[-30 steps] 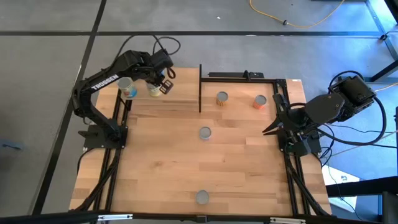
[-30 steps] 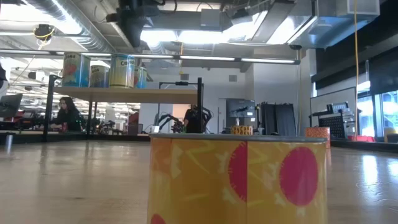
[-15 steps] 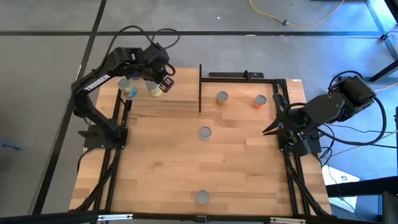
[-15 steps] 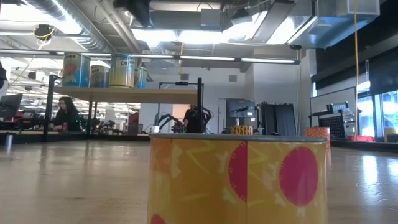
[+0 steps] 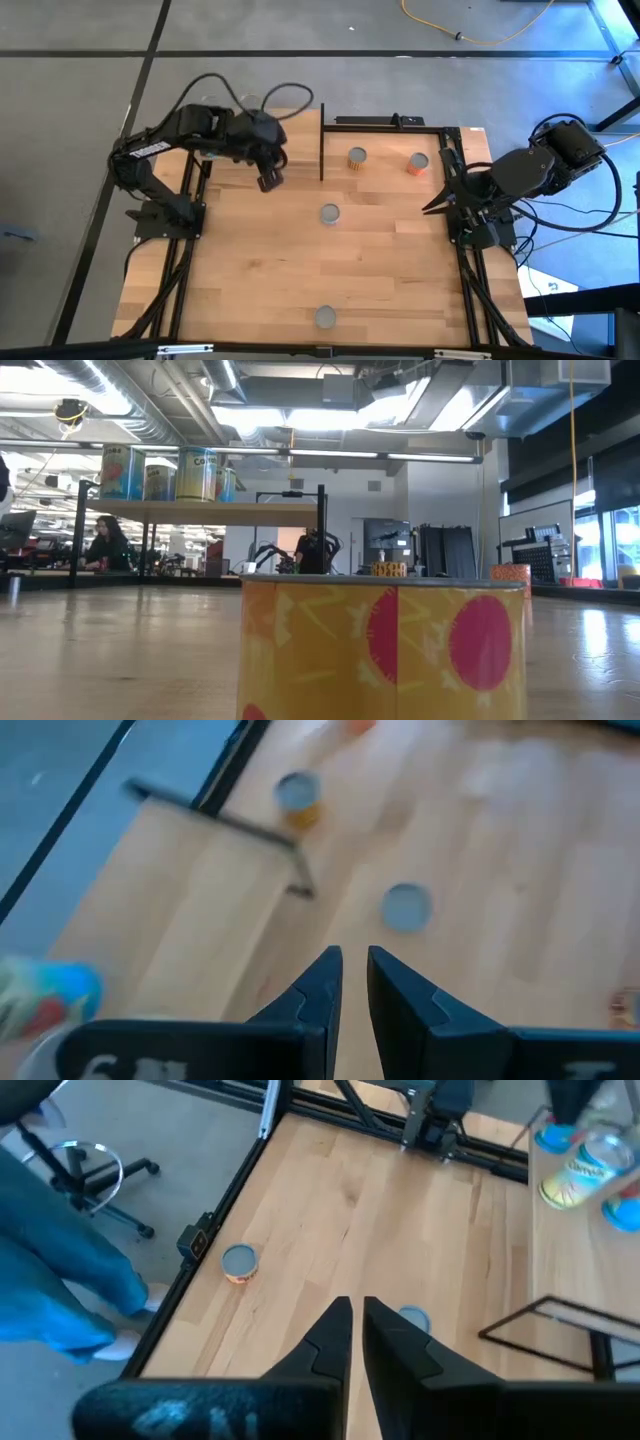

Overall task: Pick and place cans onto a shelf
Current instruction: Put the yellow canned beans on the shelf

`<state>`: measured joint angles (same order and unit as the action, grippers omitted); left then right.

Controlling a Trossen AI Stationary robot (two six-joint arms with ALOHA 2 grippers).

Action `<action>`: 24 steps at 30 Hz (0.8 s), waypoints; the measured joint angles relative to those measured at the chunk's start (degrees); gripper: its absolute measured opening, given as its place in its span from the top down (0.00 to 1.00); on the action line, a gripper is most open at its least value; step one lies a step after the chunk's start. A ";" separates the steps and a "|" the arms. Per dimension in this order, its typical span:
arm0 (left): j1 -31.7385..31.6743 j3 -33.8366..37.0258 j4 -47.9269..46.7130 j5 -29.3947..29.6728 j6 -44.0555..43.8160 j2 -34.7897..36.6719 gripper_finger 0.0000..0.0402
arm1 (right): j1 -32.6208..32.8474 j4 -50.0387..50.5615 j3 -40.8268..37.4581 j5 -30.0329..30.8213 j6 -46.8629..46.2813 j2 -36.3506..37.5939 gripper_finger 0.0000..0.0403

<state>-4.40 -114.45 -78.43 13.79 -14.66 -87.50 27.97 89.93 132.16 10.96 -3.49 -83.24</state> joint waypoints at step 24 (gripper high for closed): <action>23.76 0.11 12.08 3.66 -12.79 -7.12 0.89 | -3.22 -6.34 -33.81 -5.70 1.15 9.32 0.92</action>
<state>19.36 -114.34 -66.35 17.45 -27.45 -94.63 24.75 83.58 98.36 5.26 -2.34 -73.92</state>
